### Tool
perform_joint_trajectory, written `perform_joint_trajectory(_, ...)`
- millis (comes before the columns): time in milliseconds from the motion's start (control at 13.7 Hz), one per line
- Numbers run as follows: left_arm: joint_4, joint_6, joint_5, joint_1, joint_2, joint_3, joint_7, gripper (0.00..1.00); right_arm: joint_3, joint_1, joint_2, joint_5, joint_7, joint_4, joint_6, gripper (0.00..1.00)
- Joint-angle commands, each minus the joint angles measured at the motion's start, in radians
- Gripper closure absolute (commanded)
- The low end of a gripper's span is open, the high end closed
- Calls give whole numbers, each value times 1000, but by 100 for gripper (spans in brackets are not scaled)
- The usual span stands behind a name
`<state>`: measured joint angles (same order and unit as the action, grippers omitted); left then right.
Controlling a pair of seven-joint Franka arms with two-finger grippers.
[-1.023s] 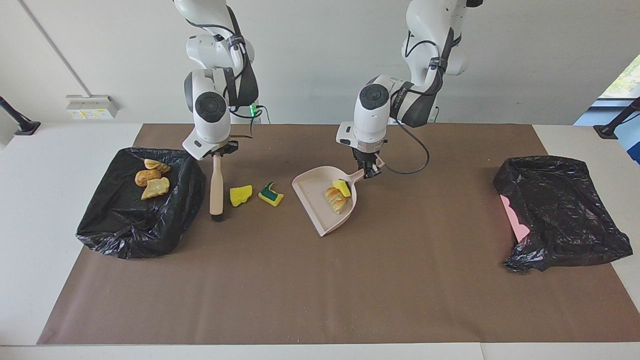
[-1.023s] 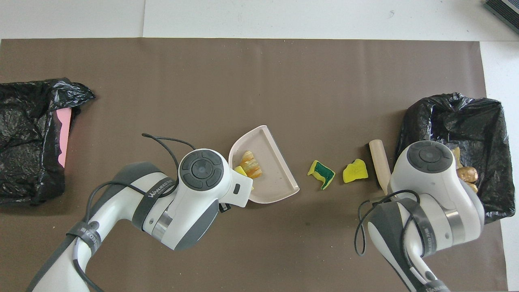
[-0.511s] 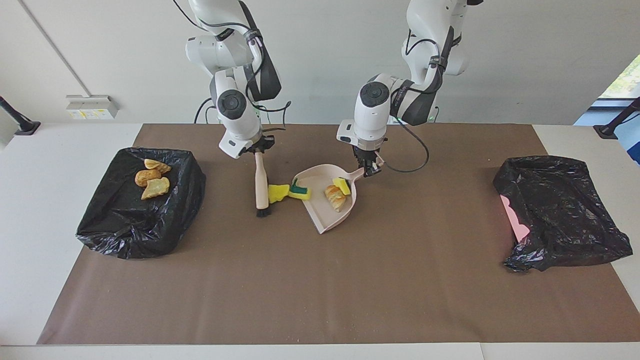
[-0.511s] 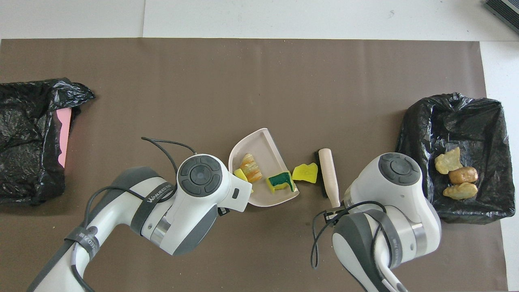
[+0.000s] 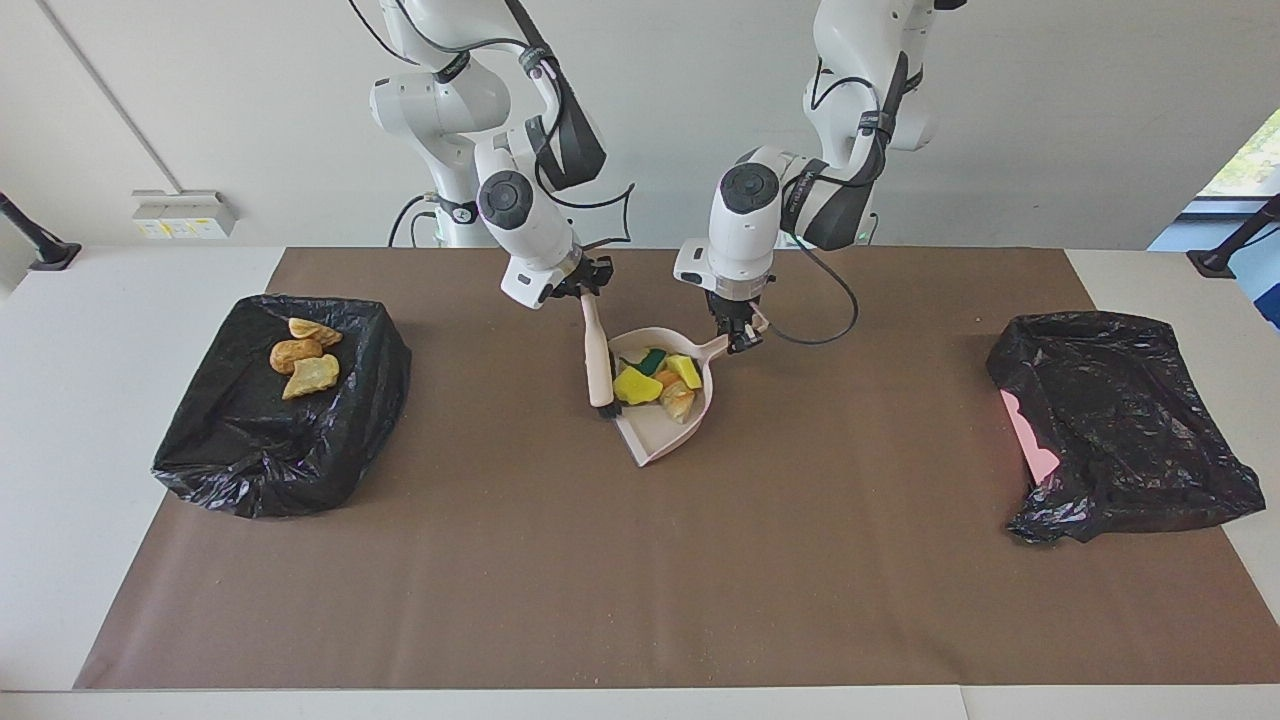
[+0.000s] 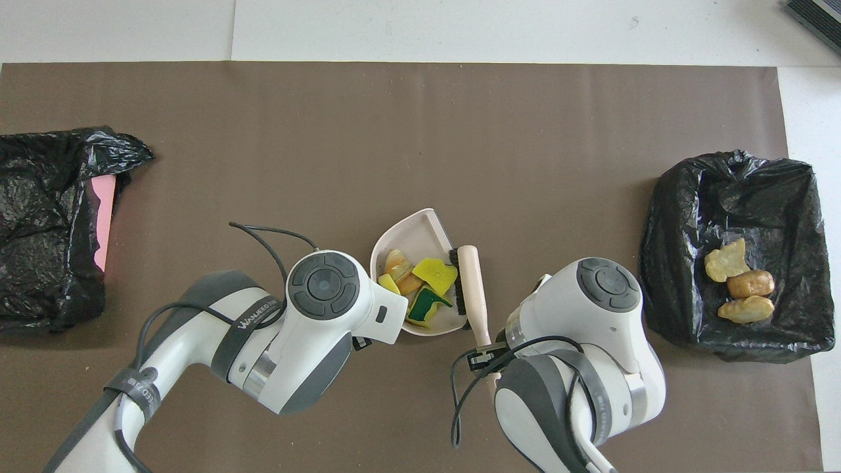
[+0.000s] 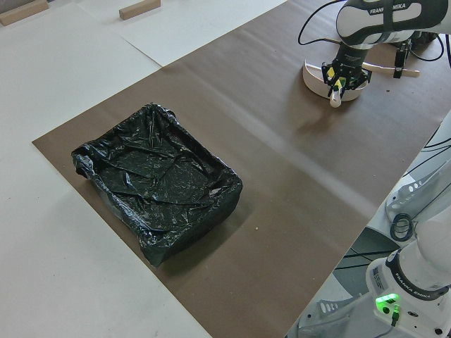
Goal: Sweep and dump trash in bin
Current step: 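Carry the loaded dustpan with the left gripper to the black bag nearest it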
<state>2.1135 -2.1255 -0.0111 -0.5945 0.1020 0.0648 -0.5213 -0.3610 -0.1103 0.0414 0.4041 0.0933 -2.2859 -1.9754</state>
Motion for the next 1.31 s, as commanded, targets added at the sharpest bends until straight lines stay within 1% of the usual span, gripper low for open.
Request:
perform_joint_trajectory(0,45,-16,-1,-10,-30,-5,-19,100,1,-2,-23,-138,0,64,55,100)
perform_joint_trajectory(146,45,-14,-1,1,-28,-7,-66,100,1,-64,-26,-272,118,101,122,100)
perform_joint_trajectory(219,42,-14,-1,4,-27,-8,-106,100,-1,-72,-26,-313,182,108,127,100)
perform_joint_trajectory(365,31,-13,-1,7,-22,-8,-128,100,1,-97,-25,-330,244,114,141,100)
perform_joint_trajectory(511,8,-1,-1,24,-19,-11,-157,100,-1,-101,-14,-373,301,140,193,100)
perform_joint_trajectory(657,5,33,-1,68,-53,-11,-233,100,1,-100,29,-373,315,166,266,100)
perform_joint_trajectory(803,5,70,-3,137,-100,-13,-305,100,-1,-100,92,-357,382,157,305,100)
perform_joint_trajectory(877,5,87,-6,177,-132,-14,-342,100,-3,-101,100,-352,425,154,313,100)
perform_joint_trajectory(950,5,99,-10,229,-160,-14,-380,100,-4,-109,104,-305,449,148,307,100)
perform_joint_trajectory(1023,0,105,-13,281,-182,-14,-420,100,-4,-109,106,-207,454,141,288,100)
perform_joint_trajectory(1096,-7,114,-13,332,-198,-14,-471,100,-4,-117,110,-123,454,123,242,100)
perform_joint_trajectory(1169,-21,125,-13,390,-203,-14,-520,100,-4,-143,135,-84,459,90,180,100)
perform_joint_trajectory(1242,-41,140,-13,451,-208,-14,-563,100,-6,-179,143,-73,480,59,140,100)
